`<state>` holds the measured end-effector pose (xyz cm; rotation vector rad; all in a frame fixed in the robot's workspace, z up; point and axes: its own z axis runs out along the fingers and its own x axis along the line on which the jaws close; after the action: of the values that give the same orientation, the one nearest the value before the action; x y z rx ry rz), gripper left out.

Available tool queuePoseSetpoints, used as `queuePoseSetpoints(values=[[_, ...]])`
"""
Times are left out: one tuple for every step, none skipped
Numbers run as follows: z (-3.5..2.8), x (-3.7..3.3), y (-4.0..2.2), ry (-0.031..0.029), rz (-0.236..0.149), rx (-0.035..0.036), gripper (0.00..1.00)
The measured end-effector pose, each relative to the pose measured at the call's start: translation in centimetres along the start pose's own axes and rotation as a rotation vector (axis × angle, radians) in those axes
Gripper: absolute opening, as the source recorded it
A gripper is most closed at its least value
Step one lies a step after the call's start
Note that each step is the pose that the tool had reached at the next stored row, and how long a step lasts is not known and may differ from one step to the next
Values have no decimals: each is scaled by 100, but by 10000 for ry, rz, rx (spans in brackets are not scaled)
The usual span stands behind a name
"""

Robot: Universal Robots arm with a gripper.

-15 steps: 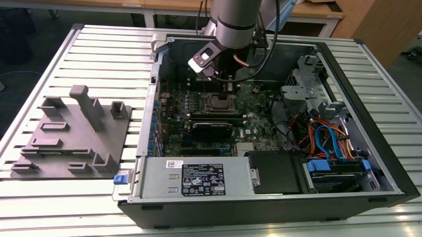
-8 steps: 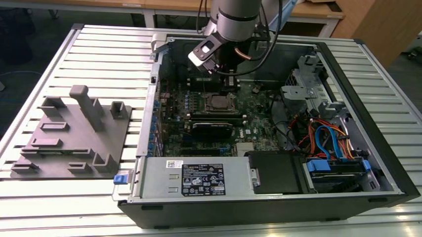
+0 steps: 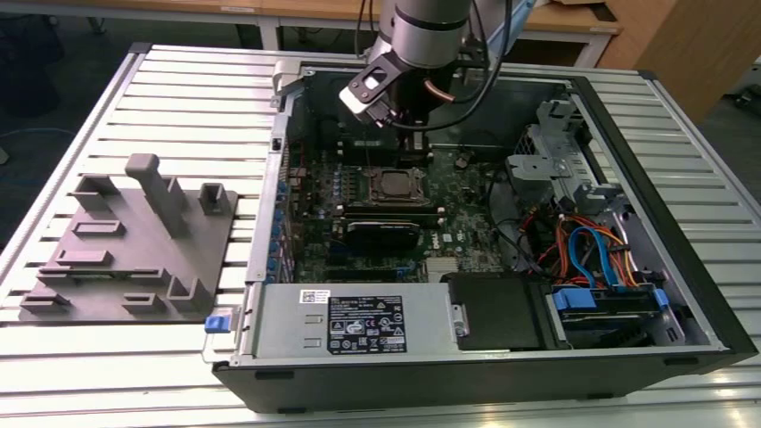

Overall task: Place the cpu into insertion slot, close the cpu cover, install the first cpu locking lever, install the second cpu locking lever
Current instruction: 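Install the first cpu locking lever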

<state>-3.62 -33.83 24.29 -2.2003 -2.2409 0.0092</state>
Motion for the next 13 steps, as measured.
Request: queuePoseSetpoints(values=[[-8,0,0,0,0,0,10],[-16,0,0,0,1,0,10],[-22,0,0,0,1,0,10],[-24,0,0,2,1,-1,10],[-24,0,0,3,1,-2,10],[-24,0,0,3,1,-1,10],[-24,0,0,2,1,-1,10],[-24,0,0,2,2,-1,10],[-25,0,0,1,2,0,10],[-25,0,0,0,2,0,10],[-26,0,0,-1,-4,0,10],[-26,0,0,0,-45,0,10],[-26,0,0,2,-132,-1,10]])
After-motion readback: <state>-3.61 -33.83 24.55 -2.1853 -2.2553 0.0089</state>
